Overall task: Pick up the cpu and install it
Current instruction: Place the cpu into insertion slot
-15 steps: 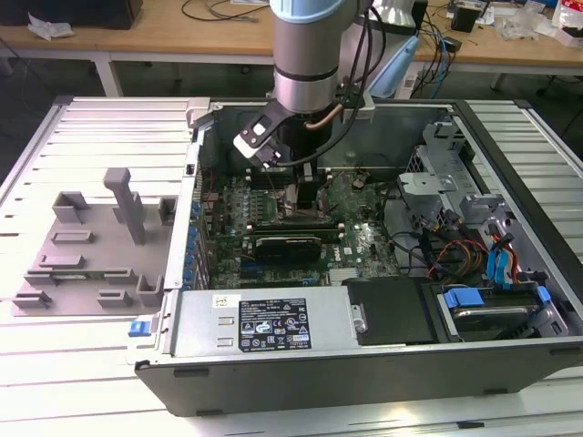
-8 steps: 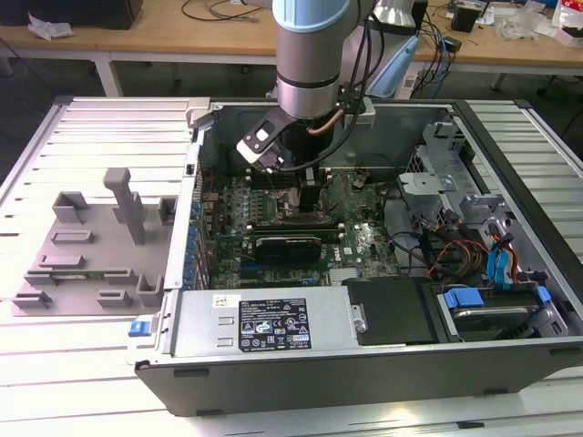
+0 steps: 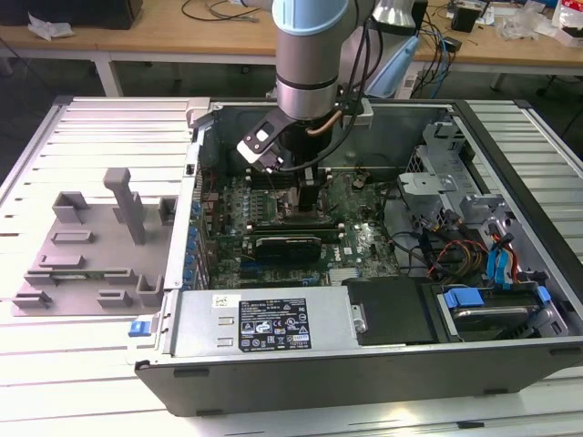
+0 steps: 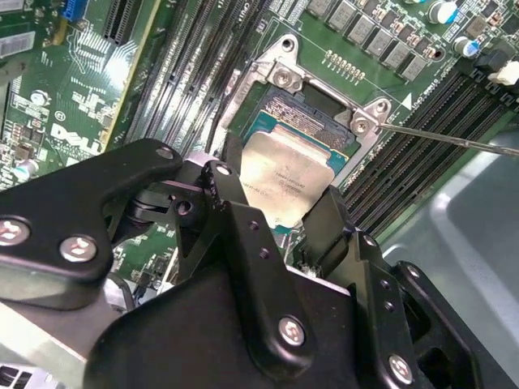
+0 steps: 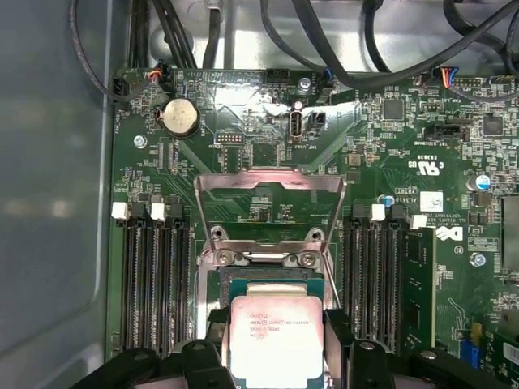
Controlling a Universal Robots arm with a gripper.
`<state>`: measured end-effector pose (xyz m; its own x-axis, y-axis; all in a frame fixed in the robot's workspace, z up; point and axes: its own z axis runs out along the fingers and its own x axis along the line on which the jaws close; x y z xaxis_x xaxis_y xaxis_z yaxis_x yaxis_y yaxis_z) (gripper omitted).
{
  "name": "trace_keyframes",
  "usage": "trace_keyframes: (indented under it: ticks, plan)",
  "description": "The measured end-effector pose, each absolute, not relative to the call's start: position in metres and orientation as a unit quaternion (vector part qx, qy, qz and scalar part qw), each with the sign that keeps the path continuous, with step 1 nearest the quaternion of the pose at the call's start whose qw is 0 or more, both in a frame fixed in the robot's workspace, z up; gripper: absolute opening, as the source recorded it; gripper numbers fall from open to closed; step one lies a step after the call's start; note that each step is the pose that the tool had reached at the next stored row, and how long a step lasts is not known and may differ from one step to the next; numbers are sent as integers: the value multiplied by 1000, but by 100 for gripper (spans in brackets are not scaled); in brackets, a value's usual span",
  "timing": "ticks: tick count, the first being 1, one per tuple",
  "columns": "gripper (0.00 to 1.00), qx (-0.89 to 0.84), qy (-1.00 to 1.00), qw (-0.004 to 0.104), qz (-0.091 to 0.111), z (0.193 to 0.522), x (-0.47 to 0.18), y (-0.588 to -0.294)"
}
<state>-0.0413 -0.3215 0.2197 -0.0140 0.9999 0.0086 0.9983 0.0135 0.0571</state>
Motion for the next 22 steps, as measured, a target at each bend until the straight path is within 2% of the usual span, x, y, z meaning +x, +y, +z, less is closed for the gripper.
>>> trace_keyframes:
  ticks: [22]
  plan:
    - [55,707,706,17,23,202,-44,-319]
